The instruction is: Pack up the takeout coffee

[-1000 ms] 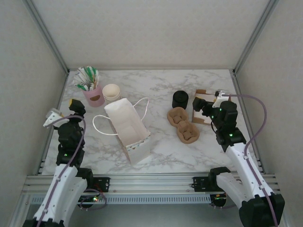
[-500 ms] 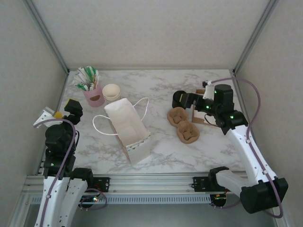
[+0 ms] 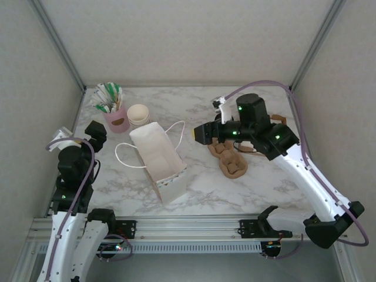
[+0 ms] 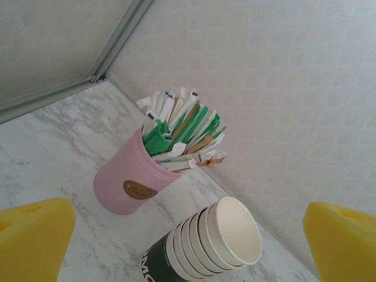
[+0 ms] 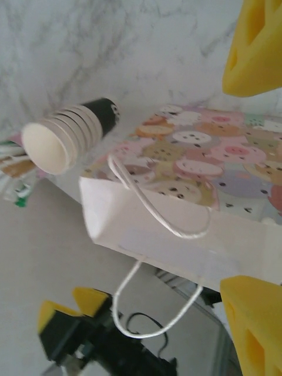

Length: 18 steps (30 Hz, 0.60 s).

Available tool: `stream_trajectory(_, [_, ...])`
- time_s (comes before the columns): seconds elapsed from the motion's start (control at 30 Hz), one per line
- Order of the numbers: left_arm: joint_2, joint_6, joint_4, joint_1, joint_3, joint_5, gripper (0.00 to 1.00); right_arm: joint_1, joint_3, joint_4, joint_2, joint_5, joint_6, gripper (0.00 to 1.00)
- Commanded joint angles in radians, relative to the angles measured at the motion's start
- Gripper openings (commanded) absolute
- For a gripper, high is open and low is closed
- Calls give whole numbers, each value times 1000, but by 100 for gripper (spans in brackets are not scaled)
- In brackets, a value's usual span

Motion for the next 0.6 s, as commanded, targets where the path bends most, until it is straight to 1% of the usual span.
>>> stream_trajectory(0.0, [-5,-24,17,-5,-7,36,100,89,50,-112,34,68,-53,77])
stream_trajectory(0.13, [-17,-26,42,-3,-28,53,100,197,87,-152,81,173,-67,75])
stream_trajectory(0.27, [-19,-26,38,-3,-34,40,100,270,136,-182,150,293,-63,70])
stream_trajectory(0.37, [-18,-26,37,-3,-36,42,100,307,167,-184,205,360,-57,66])
stream_trajectory(0.57, [-22,-24,28,-3,-33,40,100,357,225,-194,308,444,-51,60])
